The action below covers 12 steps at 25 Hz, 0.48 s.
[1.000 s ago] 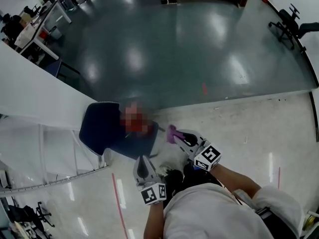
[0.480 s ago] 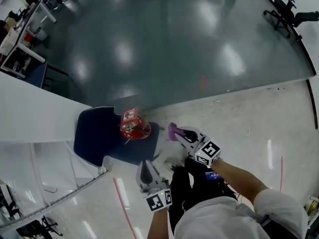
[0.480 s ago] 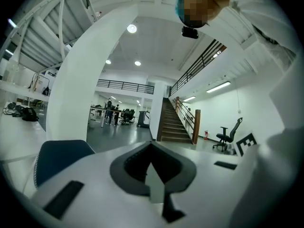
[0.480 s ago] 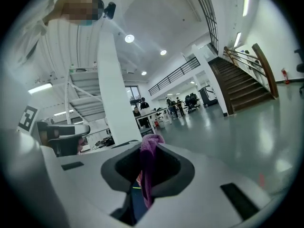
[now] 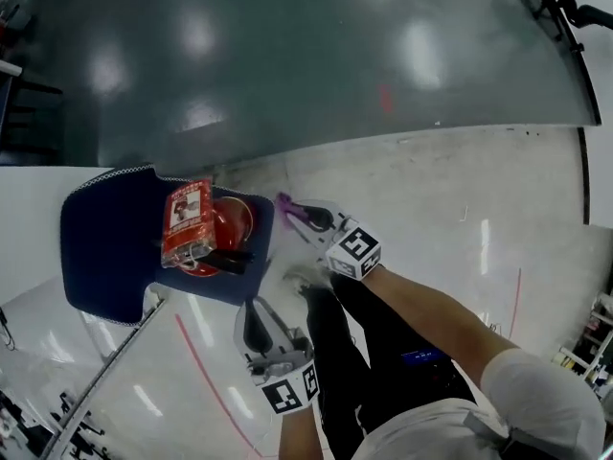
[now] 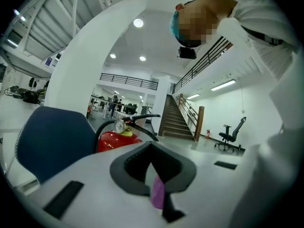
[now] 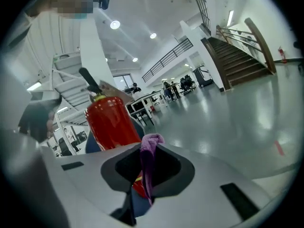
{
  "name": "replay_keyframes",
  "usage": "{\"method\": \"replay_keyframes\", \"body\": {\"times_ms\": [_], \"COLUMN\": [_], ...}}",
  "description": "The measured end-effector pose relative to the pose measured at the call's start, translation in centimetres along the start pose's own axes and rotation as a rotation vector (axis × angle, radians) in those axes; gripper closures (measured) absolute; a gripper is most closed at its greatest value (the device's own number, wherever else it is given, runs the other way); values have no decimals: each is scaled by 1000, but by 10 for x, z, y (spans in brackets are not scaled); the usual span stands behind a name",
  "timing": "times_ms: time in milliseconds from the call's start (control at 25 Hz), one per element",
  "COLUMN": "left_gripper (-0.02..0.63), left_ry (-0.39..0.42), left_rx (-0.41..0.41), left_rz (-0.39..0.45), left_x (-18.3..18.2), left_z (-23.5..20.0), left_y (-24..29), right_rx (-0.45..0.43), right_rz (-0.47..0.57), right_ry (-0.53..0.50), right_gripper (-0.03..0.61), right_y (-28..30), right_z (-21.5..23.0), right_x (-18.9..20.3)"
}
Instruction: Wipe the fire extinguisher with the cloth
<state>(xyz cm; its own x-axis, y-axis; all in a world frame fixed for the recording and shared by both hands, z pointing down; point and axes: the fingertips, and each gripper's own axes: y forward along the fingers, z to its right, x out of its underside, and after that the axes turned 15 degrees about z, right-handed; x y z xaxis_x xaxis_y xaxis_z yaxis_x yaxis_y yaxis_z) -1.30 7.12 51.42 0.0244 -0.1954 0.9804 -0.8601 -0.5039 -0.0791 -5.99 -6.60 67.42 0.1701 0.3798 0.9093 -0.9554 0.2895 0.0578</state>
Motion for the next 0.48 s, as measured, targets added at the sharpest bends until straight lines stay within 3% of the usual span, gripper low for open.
{"method": "replay_keyframes", "body": {"times_ms": [320, 480], "left_gripper": [609, 609], "left_ry": [-43, -91], "left_rx": [-41, -73], "left_rz": [-23, -36], "left_x": [48, 59], "left_z": [-26, -45], "left_y": [3, -2], "right_rx": [14, -41], "right_rz": [-126, -153], "right_ry": [55, 106], "right_gripper": [523, 523], "right_y": [68, 85], "right_z": [42, 50], "right_x": [115, 145]}}
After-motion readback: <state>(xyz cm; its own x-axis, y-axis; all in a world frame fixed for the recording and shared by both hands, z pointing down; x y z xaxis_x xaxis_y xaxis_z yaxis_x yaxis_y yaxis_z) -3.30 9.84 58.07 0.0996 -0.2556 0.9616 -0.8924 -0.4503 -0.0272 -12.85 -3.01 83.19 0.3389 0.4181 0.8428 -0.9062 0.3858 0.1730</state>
